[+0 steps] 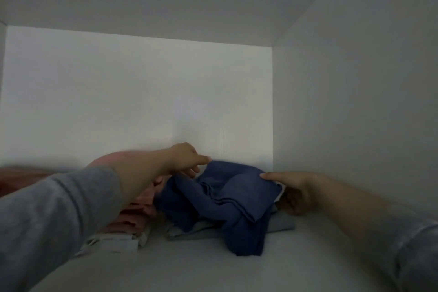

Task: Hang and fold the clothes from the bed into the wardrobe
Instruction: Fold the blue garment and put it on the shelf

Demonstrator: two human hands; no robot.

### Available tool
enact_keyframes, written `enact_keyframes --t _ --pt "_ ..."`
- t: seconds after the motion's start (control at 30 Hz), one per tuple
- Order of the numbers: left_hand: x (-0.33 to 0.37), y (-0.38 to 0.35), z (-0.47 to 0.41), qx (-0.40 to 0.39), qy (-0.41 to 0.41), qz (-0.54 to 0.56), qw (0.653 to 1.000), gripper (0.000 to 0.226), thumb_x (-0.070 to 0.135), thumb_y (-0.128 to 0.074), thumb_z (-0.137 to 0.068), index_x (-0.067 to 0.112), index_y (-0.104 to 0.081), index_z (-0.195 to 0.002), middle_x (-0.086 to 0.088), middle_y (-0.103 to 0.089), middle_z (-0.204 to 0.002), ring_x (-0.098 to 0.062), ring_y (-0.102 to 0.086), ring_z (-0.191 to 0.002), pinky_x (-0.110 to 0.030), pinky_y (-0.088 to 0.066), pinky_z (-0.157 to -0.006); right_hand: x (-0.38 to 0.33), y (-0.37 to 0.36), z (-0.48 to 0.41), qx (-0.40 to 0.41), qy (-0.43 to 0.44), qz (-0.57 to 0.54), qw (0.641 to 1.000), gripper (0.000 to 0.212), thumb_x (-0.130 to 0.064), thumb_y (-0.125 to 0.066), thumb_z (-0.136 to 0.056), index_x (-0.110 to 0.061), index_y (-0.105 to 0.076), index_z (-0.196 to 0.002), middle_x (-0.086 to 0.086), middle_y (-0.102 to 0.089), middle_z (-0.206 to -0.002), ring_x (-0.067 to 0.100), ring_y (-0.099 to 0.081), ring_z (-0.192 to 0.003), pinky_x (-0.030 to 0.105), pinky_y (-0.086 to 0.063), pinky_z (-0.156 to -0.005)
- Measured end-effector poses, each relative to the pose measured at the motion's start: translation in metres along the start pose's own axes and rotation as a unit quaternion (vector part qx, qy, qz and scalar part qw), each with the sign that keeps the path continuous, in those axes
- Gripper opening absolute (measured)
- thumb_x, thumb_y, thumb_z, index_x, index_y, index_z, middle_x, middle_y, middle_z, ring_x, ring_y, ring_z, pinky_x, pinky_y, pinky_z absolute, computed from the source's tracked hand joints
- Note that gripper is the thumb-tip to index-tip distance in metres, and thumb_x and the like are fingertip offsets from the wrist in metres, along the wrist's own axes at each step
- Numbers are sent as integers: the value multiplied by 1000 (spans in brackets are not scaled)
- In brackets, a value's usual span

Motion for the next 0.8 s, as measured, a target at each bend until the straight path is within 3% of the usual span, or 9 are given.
enact_keyframes --t 0.07,0.13,0.2,0.3,0.43,0.47,0.57,0.7,0.8 --pt "-8 -7 -18 -28 30 35 999 74 46 -64 -89 -5 -40 -136 -16 -60 -111 -30 -64 -103 -44 -54 -92 5 -5 -3 -4 6 -17 1000 72 -53 -82 -64 -7 -61 -115 9 -63 -90 20 -60 -76 27 -51 -66" --pt "-17 -12 -35 -39 47 80 995 81 48 -65 -88 -5 -34 -141 -20 -56 -121 -33 -61 -109 -47 -52 -96 6 -12 -7 -3 22 -49 999 64 -46 -82 -69 -7 -62 -115 9 -65 -100 21 -60 -83 30 -51 -75" --pt "-26 -18 -50 -49 57 92 993 80 50 -65 -86 -4 -40 -138 -20 -57 -126 -33 -61 -108 -46 -52 -94 2 -20 -7 -3 50 -59 997 60 -40 -81 -73 -10 -59 -120 9 -65 -111 21 -60 -90 29 -52 -75" --pt "-36 -21 -65 -76 54 62 994 69 54 -67 -83 -1 -57 -122 -12 -66 -110 -25 -64 -94 -36 -56 -81 -8 -30 -6 22 125 -14 992 51 -34 -80 -75 -21 -56 -119 0 -65 -107 17 -61 -93 27 -50 -68" --pt "-37 -27 -60 -153 80 6 985 45 51 -68 -81 8 -60 -88 -4 -67 -78 -16 -65 -66 -23 -53 -49 -26 -36 2 40 243 3 969 57 -15 -78 -79 -22 -49 -128 6 -65 -116 25 -63 -104 38 -55 -89" --pt "-37 -29 -58 -164 85 22 982 40 47 -70 -82 8 -61 -84 -4 -69 -73 -17 -66 -64 -25 -54 -53 -30 -37 6 43 266 16 963 56 -13 -77 -80 -21 -49 -128 6 -65 -116 24 -63 -104 36 -55 -88" --pt "-34 -33 -53 -205 104 119 966 31 35 -68 -86 5 -65 -92 -9 -74 -81 -26 -66 -83 -35 -54 -71 -37 -37 16 47 321 45 945 48 -8 -72 -84 -21 -53 -125 2 -65 -113 17 -63 -100 25 -53 -78" --pt "-28 -27 -49 -211 106 185 954 35 32 -68 -85 5 -66 -107 -12 -70 -104 -28 -63 -95 -35 -51 -77 -42 -31 22 72 373 25 925 45 -5 -66 -88 -22 -54 -128 1 -66 -116 16 -64 -102 26 -54 -82" --pt "-25 -23 -47 -190 94 211 954 32 29 -71 -81 6 -67 -102 -12 -69 -104 -28 -62 -95 -34 -50 -75 -48 -29 27 89 404 21 910 57 -4 -63 -90 -23 -46 -141 -4 -62 -123 10 -62 -106 16 -52 -78"
Point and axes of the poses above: each hand's wrist, its own z-axis away from the middle knuckle, its own y-axis out of the back of the hand, x = y × z, the point moved 5 cm from there along -z, towards the middle knuckle
